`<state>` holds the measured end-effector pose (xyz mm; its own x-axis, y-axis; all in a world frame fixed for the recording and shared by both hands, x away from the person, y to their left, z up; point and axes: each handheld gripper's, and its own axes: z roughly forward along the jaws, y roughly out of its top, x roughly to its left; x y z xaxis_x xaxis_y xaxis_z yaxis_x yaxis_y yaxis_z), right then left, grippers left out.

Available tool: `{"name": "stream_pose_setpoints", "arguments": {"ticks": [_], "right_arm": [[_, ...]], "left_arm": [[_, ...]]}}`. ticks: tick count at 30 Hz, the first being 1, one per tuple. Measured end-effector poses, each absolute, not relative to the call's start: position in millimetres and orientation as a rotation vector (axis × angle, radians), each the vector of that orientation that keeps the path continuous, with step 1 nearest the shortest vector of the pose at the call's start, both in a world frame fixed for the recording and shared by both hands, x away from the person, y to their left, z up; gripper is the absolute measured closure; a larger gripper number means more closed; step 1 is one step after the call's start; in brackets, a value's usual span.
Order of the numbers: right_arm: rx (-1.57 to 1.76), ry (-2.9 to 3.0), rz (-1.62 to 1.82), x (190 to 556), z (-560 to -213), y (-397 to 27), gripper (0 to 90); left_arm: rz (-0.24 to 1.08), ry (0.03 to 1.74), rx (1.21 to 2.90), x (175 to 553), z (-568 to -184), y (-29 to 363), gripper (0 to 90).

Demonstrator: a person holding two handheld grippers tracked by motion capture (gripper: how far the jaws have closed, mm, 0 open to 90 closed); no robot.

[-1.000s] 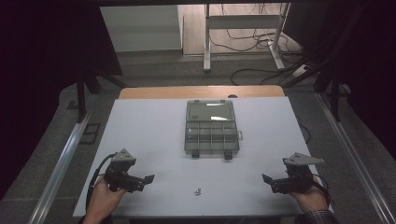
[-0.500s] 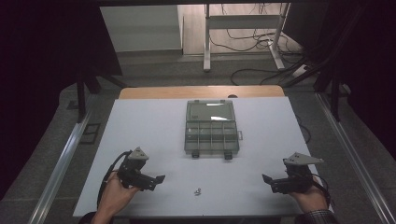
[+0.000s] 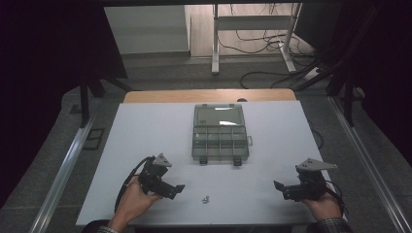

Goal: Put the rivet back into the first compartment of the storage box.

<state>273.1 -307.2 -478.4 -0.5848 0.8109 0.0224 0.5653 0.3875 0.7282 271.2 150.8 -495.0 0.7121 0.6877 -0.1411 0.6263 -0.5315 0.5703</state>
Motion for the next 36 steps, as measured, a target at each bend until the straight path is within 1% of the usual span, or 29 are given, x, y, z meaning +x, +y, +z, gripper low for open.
{"name": "stream_pose_setpoints", "arguments": {"ticks": [11,15,17,18,19,20,21,22,23,24,25,26,28,32,36], "right_arm": [[1.213,2.315,1.005,273,-479,-308,0.0],[1.213,2.321,1.000,274,-480,-308,0.0],[1.215,2.323,0.997,274,-480,-308,0.0],[1.218,2.324,0.993,274,-480,-308,0.0],[1.218,2.327,0.989,274,-480,-308,0.0],[1.218,2.327,0.989,274,-480,-308,0.0],[1.220,2.331,0.982,274,-481,-308,0.0],[1.220,2.331,0.982,274,-481,-308,0.0],[1.222,2.332,0.980,274,-481,-308,0.0],[1.223,2.335,0.976,274,-481,-308,0.0],[1.223,2.336,0.974,274,-481,-308,0.0],[1.223,2.336,0.974,274,-481,-308,0.0],[1.224,2.339,0.969,274,-481,-308,0.0],[1.222,2.346,0.964,274,-482,-308,0.0],[1.225,2.347,0.964,274,-482,-308,0.0]], "left_arm": [[0.063,0.894,2.410,276,-506,111,0.0],[0.056,0.862,2.428,276,-508,102,3.4],[0.059,0.801,2.448,273,-508,93,10.7],[0.059,0.801,2.448,273,-508,93,14.8],[0.056,0.752,2.470,271,-507,88,18.9],[0.056,0.752,2.470,271,-507,88,24.1],[0.044,0.707,2.480,270,-507,85,31.0],[0.044,0.707,2.480,270,-507,85,35.1],[0.038,0.691,2.483,270,-506,83,35.1],[0.024,0.677,2.485,270,-506,82,39.7],[0.009,0.661,2.489,269,-506,81,47.5],[-0.003,0.652,2.490,269,-506,80,47.5],[-0.027,0.635,2.502,269,-508,78,54.2],[-0.053,0.619,2.523,268,-510,74,64.8],[-0.056,0.607,2.529,267,-511,72,69.2]]}}
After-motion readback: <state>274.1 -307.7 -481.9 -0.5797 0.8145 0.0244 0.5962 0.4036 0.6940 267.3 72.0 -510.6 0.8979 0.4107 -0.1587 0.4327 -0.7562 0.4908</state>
